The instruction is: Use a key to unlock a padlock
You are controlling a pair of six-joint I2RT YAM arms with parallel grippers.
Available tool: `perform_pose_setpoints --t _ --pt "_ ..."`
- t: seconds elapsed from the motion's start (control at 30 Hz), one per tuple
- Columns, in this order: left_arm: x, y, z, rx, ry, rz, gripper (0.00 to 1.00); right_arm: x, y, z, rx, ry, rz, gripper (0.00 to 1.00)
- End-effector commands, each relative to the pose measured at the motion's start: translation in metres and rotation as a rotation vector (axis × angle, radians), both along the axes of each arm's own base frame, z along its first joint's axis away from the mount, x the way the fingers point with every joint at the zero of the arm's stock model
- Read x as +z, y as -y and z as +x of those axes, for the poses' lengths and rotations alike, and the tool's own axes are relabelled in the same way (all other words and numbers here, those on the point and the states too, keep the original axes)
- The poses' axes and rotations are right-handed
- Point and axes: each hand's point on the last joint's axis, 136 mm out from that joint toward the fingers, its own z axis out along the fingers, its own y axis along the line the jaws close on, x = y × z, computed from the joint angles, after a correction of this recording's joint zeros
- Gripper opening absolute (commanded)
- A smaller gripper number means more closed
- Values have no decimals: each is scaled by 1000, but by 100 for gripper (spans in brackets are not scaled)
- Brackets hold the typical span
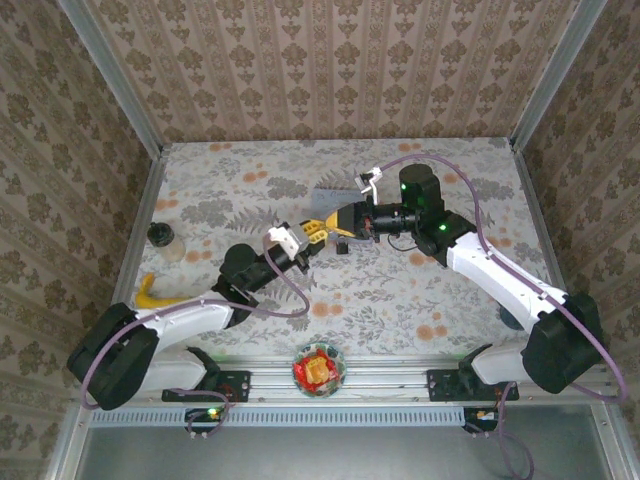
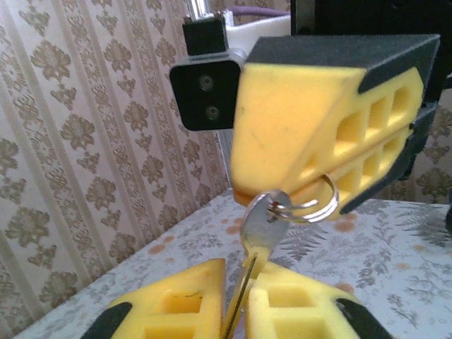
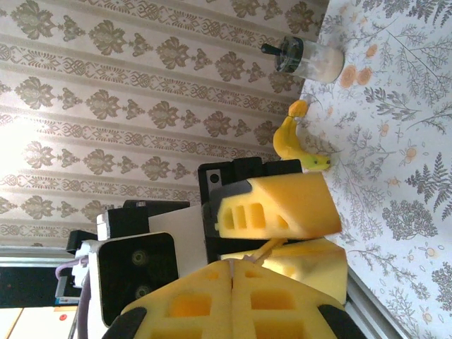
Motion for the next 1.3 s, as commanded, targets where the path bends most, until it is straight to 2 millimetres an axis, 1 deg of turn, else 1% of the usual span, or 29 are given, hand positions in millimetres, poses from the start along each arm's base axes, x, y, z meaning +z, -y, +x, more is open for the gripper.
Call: perform_pose_setpoints --t 0.0,0.17,0.43,0.53,0.6,0.7,0.77,0.87,0.9,1.0,1.1,1.13,1.2,1.27 --pt "8 -1 -8 -17 36 -1 7 -1 -2 2 2 16 -14 0" --pt "9 -2 -11 -22 40 9 0 -5 -1 2 -2 12 -26 0" --pt "11 -3 -17 -43 37 20 0 -11 1 2 -8 13 -66 0" --pt "10 -4 -19 -59 -2 44 0 -16 8 0 -19 35 -137 16" --pt "8 -5 -21 -81 -59 85 0 -17 15 -1 -30 69 -200 29" --pt "1 -10 -25 -106 -148 165 0 -12 29 -5 -59 145 -281 42" --pt "-4 -16 -30 -120 -205 222 0 -6 40 -6 -84 212 -327 46" --pt "-10 -27 -35 -128 -317 307 0 2 54 -8 -117 343 -410 45" --pt "-13 -30 -38 -138 -362 336 0 -1 59 -13 -115 378 -452 44" --pt "-15 -34 -51 -185 -453 402 0 4 63 -18 -116 526 -524 43" --pt "-17 -40 -57 -194 -553 459 0 13 57 -24 -88 654 -541 43" --pt "-17 -41 -60 -205 -575 473 0 22 51 -23 -85 711 -521 43" --pt "-15 -42 -66 -229 -598 485 0 30 43 -25 -61 773 -504 43" --pt "-12 -43 -70 -243 -610 491 0 33 30 -29 -7 818 -478 41"
